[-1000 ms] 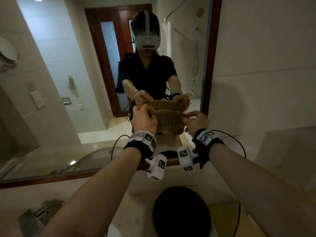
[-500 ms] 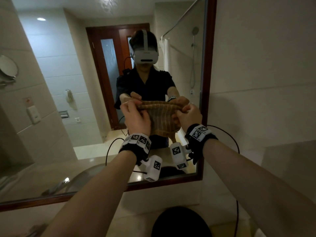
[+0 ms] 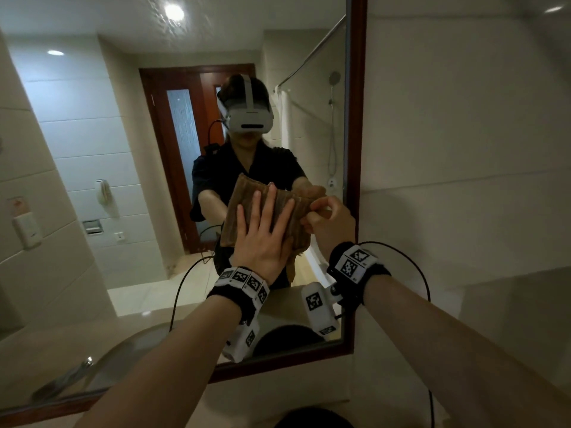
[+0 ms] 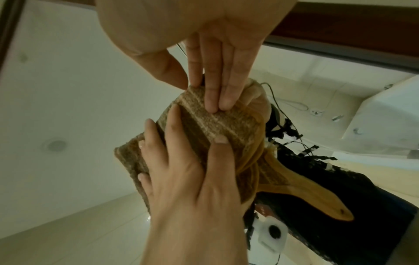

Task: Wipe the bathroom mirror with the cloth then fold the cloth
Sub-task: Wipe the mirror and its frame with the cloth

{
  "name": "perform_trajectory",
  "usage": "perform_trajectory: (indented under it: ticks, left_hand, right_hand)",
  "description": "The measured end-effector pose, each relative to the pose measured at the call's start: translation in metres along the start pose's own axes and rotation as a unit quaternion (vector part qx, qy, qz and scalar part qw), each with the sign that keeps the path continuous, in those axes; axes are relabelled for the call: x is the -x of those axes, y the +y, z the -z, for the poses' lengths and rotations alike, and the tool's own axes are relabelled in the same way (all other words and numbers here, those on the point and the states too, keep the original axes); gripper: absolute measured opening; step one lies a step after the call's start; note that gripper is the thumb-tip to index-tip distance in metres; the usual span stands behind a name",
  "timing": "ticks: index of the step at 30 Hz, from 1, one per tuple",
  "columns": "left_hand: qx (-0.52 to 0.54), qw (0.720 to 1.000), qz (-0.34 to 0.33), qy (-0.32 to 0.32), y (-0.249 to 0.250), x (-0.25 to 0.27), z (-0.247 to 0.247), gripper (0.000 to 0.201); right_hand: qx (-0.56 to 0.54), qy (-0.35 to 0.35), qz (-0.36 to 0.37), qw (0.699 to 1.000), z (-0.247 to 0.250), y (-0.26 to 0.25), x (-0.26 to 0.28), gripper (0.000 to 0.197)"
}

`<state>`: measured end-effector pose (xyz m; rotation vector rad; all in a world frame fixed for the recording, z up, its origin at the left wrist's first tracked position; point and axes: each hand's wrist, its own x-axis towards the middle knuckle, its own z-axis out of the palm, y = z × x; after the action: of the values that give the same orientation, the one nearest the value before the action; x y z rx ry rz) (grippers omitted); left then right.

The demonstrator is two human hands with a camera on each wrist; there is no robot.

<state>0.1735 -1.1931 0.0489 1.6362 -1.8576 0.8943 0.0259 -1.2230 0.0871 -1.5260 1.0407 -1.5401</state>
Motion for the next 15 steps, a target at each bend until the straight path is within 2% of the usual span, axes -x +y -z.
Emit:
perform_trajectory:
  ticks: [4,6,8,10,12,15]
  left_hand:
    - [-0.038,0.999,0.025,-0.008,0.006,-0.010,-0.006,0.075]
    - [-0.045,0.999,0.024,-0.005,0.006,-0.009,-0.010,0.078]
    - [-0.041,0.999,0.026,0.005,0.005,-0.010,-0.012,0.079]
    - [-0.040,0.999,0.027,0.011,0.006,-0.011,-0.015,0.079]
    - [-0.040,0.999,0.024,0.020,0.005,-0.011,-0.018,0.078]
    - [-0.040,0.999,0.013,0.025,0.002,-0.011,-0.018,0.077]
  right_hand:
    - [-0.003,-0.004,0.019,1.000,0.009,-0.007,-0.007,0.013]
    - [0.072,0.003,0.070,0.995,0.019,-0.013,-0.013,0.008]
    - [0.203,0.051,0.167,0.964,0.031,-0.021,-0.025,0.007]
    - [0.247,0.121,0.240,0.931,0.041,-0.031,-0.043,0.004]
    - [0.220,0.171,0.241,0.930,0.046,-0.042,-0.061,0.001]
    - [0.196,0.181,0.185,0.946,0.052,-0.052,-0.081,0.013]
